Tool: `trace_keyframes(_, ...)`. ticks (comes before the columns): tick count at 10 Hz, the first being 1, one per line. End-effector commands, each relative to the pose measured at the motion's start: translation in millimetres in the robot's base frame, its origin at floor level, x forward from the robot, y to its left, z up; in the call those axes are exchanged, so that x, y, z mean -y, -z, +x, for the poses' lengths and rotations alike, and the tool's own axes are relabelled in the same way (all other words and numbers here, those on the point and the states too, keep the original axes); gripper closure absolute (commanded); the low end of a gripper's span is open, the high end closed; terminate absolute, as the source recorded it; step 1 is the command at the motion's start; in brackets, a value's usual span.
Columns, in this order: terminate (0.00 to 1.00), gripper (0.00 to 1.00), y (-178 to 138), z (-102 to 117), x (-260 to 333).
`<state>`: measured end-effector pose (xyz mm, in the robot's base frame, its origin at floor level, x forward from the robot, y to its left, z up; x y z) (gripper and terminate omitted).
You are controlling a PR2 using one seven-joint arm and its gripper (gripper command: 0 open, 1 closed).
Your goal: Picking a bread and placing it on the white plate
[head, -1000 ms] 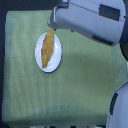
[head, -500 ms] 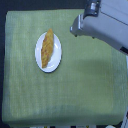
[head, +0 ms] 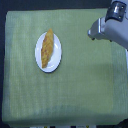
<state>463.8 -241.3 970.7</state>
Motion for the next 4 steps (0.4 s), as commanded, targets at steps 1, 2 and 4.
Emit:
trace_keyframes(1,0.00,0.00,-4.7,-15.8,52.1)
trace_keyframes(2,0.00,0.00,-3.8,-19.0,51.4)
trace_keyframes(4,1.00,0.00,-2.5,-15.3,54.2)
